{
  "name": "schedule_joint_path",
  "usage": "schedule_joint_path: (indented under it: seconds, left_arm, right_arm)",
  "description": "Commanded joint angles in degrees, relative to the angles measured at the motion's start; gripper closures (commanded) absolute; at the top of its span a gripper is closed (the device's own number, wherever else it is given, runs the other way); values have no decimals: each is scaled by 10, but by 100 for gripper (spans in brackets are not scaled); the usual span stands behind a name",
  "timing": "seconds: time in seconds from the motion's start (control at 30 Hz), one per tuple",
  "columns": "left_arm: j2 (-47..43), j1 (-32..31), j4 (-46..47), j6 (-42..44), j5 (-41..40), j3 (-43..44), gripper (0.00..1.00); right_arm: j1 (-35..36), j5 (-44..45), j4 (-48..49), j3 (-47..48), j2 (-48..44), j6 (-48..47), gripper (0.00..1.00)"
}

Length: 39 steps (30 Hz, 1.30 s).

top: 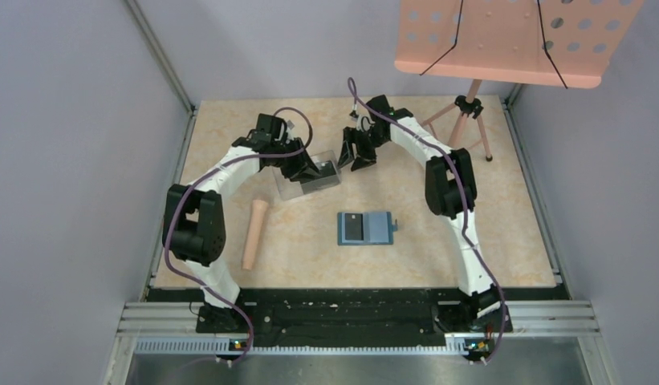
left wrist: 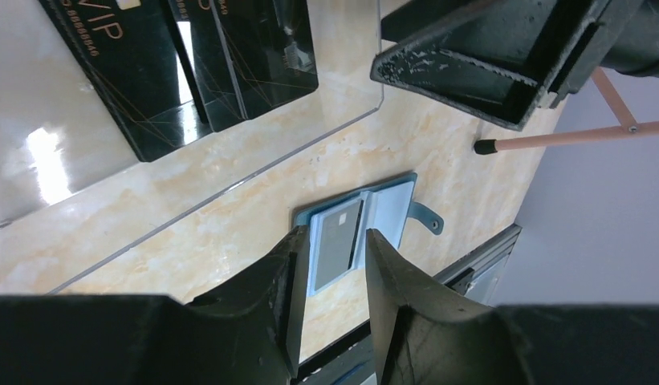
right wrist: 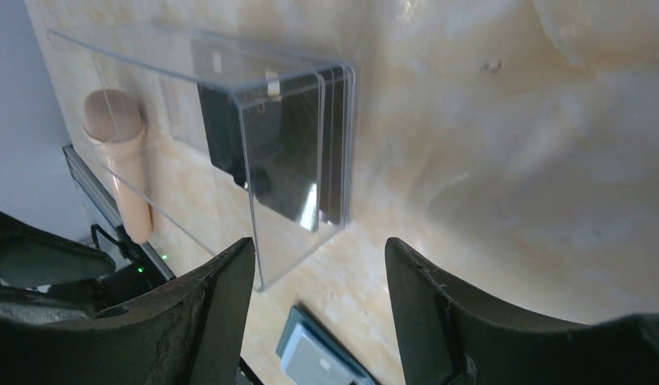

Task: Put the credit cards into the card holder
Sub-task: Move the storage box to the center of the board.

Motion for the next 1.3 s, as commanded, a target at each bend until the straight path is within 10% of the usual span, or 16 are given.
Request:
schedule_joint_path:
  seconds: [0.0,0.3,0.6,1.27]
  left_arm:
    - [12,6,-24,15,-44,45,62]
    - [87,6,-31,22,-83,74,67]
    - [116,-8,-69,47,-66,96,81]
    - [96,-15,-19,19,-66,17,72]
  right_arm:
    - [8,-52,-23,92,52,34,40]
    - [23,-110,6,52,53,45,45]
    - [56,-88,6,-41,-12,42,78]
    - [59,-101,73,-135,-95,72,50]
